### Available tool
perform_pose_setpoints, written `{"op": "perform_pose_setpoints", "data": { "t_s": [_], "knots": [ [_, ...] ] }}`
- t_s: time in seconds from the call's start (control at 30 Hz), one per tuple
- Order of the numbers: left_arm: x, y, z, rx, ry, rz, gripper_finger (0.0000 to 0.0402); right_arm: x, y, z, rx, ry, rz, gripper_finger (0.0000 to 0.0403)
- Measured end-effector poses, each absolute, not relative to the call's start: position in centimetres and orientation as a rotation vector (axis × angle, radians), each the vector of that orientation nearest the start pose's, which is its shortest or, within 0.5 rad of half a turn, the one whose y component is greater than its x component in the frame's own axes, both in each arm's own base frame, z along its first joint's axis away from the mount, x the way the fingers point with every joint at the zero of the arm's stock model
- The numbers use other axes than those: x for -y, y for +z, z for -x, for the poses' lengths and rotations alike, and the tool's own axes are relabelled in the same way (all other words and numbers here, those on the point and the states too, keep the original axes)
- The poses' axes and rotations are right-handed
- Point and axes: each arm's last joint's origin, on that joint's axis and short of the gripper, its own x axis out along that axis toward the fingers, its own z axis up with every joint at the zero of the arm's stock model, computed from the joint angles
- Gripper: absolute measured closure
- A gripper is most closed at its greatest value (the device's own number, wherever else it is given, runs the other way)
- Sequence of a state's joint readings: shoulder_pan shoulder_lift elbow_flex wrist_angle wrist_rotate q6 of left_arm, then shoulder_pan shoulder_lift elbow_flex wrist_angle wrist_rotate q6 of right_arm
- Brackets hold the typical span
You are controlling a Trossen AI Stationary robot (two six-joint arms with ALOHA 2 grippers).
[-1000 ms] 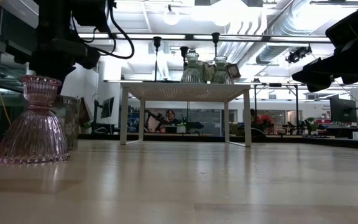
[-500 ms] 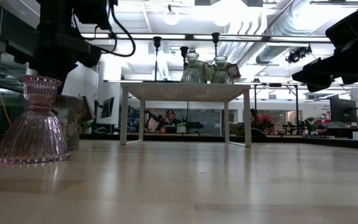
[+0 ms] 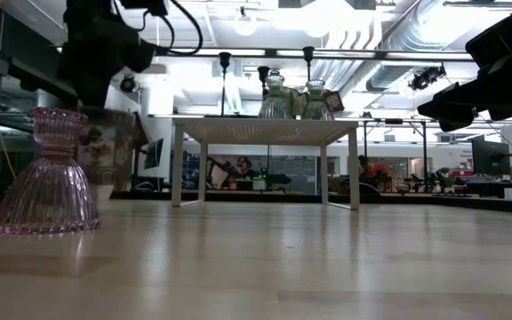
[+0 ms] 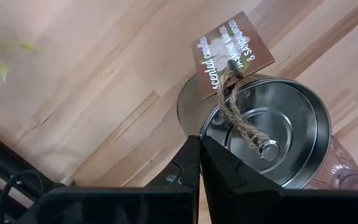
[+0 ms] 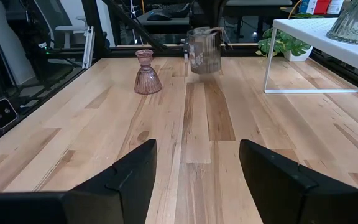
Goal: Pick & Place candle stick holders
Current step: Put the brown scented candle on the shelf
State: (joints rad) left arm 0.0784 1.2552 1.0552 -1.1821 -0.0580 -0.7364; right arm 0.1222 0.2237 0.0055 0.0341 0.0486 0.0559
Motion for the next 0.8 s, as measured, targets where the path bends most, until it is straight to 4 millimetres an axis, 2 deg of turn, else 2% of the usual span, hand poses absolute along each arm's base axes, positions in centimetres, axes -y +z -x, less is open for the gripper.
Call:
{"op": "perform_pose_setpoints", "data": {
  "t_s": [0.6,0.8],
  "knots": [
    [-2.0,33.0,-21.1,-1.145,0.555,0.556,0.0401,-1.2,15.0,-10.9,-0.185,0.068,-0.04,0.0182],
    [-3.4,34.3,-21.1,-1.108,0.581,0.542,0.0401,-1.2,15.0,-10.9,-0.186,0.068,-0.04,0.0182]
  ]
}}
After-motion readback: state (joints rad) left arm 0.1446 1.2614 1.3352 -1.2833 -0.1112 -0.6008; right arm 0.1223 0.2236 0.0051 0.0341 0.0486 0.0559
